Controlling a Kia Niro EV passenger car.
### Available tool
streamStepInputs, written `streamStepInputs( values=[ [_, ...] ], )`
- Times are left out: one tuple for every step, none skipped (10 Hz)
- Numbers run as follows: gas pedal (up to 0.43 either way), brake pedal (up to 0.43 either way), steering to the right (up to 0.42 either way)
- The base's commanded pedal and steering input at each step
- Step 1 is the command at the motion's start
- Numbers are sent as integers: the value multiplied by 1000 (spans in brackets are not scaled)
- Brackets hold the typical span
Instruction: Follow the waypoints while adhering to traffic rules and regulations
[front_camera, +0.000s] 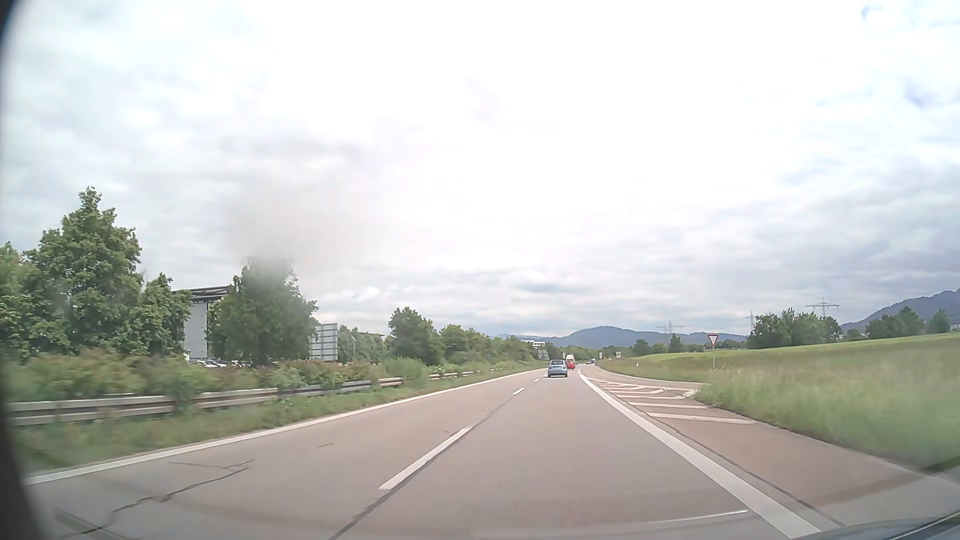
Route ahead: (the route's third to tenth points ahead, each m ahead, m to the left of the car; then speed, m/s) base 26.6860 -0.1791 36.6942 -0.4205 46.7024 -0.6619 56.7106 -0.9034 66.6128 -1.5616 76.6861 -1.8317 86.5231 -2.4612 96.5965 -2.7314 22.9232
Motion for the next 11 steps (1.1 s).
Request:
streamStepInputs(
  values=[
    [209,0,3],
    [209,0,2],
    [209,0,3],
    [209,0,3],
    [209,0,3],
    [209,0,3],
    [209,0,3],
    [209,0,3],
    [209,0,3],
    [209,0,3],
    [209,0,2]
  ],
)
